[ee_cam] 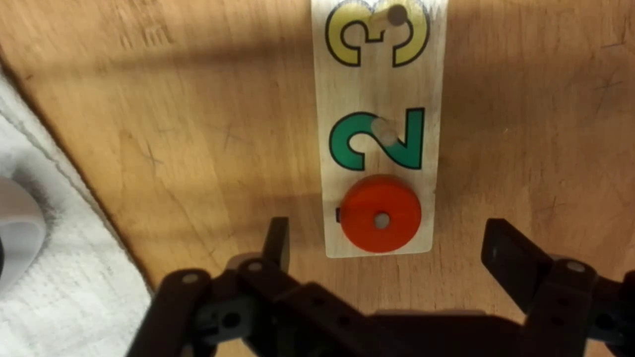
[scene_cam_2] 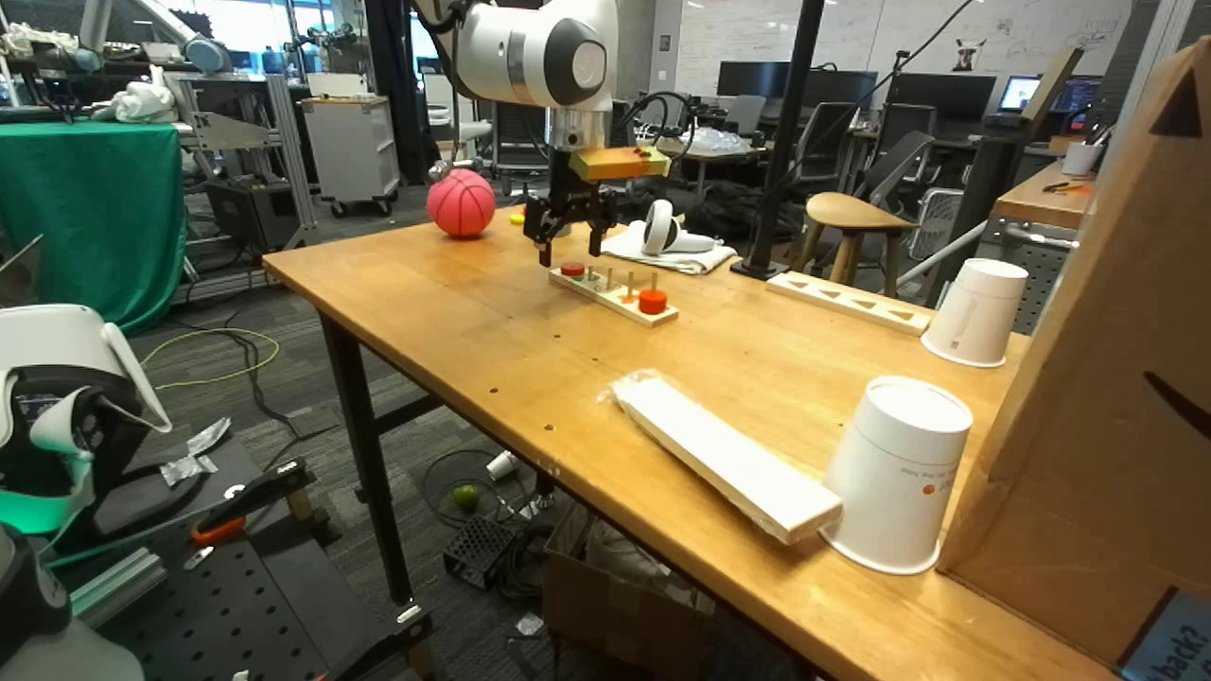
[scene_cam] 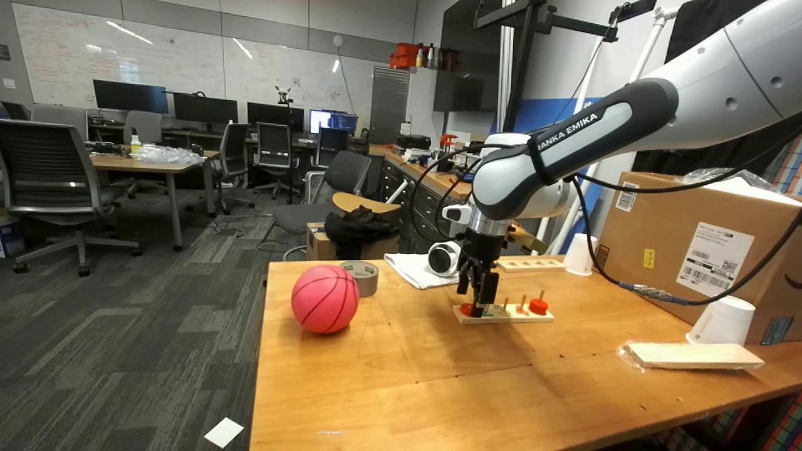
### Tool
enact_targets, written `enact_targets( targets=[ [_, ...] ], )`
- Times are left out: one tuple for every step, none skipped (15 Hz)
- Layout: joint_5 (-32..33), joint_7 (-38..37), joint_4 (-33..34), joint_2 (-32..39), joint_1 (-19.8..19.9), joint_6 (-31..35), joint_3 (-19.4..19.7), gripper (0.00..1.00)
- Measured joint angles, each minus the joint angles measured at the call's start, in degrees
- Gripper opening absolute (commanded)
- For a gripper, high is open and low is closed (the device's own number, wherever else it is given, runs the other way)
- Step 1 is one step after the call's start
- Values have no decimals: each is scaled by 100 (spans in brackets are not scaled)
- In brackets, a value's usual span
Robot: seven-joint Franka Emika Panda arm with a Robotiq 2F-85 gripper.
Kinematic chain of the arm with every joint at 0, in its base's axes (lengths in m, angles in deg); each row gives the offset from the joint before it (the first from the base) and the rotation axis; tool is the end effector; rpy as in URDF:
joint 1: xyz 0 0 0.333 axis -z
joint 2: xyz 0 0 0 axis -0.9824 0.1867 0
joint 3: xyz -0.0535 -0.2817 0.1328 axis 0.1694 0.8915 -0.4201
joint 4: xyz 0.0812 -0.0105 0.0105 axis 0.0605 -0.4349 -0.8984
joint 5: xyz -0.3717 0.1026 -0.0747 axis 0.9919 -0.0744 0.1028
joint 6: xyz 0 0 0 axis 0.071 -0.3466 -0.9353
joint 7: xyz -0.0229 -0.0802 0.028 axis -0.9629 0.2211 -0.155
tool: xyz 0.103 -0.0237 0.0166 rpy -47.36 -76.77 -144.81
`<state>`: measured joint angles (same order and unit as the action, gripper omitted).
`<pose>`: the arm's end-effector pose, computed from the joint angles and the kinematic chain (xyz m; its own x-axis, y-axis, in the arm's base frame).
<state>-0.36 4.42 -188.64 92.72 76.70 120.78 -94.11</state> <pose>0.6389 0.1535 0.2936 0.1313 0.9908 0.0328 0.9913 -0.1316 0.0054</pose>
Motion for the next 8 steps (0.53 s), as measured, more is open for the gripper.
enact_targets(
  targets=[
    [0,9,4,3,0,0,0,100],
    [0,21,7,4,0,0,0,100],
    [0,31,10,5,0,0,0,100],
    [0,39,12,5,0,0,0,100],
    [0,46,13,5,0,0,2,100],
    [0,53,13,5,0,0,6,100],
    [0,60,13,5,0,0,11,100],
    [0,65,13,7,0,0,17,100]
  ],
)
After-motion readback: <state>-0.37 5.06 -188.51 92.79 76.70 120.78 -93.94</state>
